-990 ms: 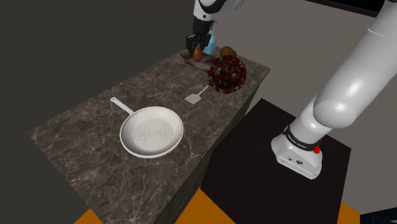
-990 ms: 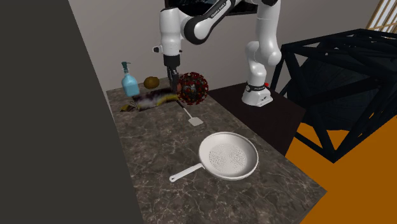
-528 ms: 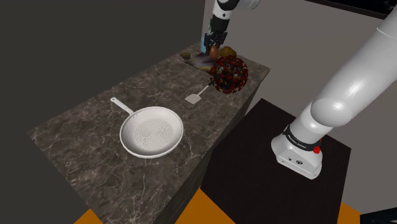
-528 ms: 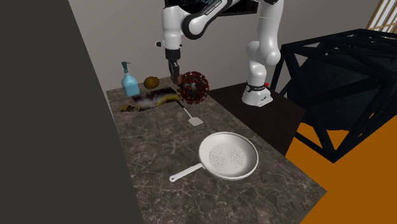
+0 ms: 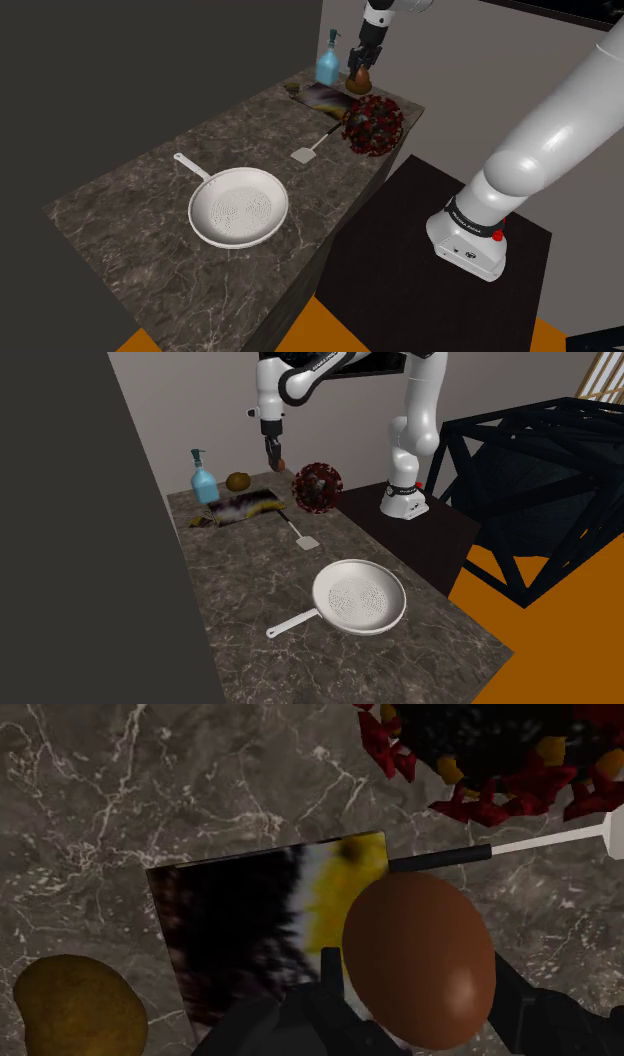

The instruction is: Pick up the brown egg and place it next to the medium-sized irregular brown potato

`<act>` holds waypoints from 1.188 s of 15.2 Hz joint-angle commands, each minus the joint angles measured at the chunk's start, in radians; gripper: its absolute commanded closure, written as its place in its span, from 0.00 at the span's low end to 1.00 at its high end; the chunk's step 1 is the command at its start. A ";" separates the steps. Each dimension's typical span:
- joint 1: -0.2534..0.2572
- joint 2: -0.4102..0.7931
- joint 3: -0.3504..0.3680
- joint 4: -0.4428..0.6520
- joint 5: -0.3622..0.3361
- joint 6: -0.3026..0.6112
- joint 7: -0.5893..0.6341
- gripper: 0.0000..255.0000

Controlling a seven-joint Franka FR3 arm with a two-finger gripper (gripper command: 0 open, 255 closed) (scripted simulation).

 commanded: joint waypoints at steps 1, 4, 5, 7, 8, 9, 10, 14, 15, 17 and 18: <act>-0.024 -0.004 -0.026 -0.005 0.000 -0.004 -0.052 1.00; -0.061 0.007 -0.065 0.009 0.002 -0.016 -0.127 1.00; -0.073 0.012 -0.078 0.017 0.003 -0.021 -0.152 1.00; -0.097 0.026 -0.103 0.035 0.006 -0.031 -0.203 1.00; -0.109 0.035 -0.116 0.045 0.008 -0.037 -0.228 1.00; -0.121 0.044 -0.128 0.057 0.010 -0.042 -0.253 1.00; -0.133 0.054 -0.140 0.070 0.013 -0.048 -0.279 1.00; -0.146 0.083 -0.151 0.063 0.026 -0.017 -0.313 1.00; -0.146 0.090 -0.151 0.057 0.029 -0.004 -0.316 1.00; -0.146 0.103 -0.150 0.044 0.036 0.021 -0.323 1.00; -0.146 0.110 -0.150 0.038 0.040 0.033 -0.327 1.00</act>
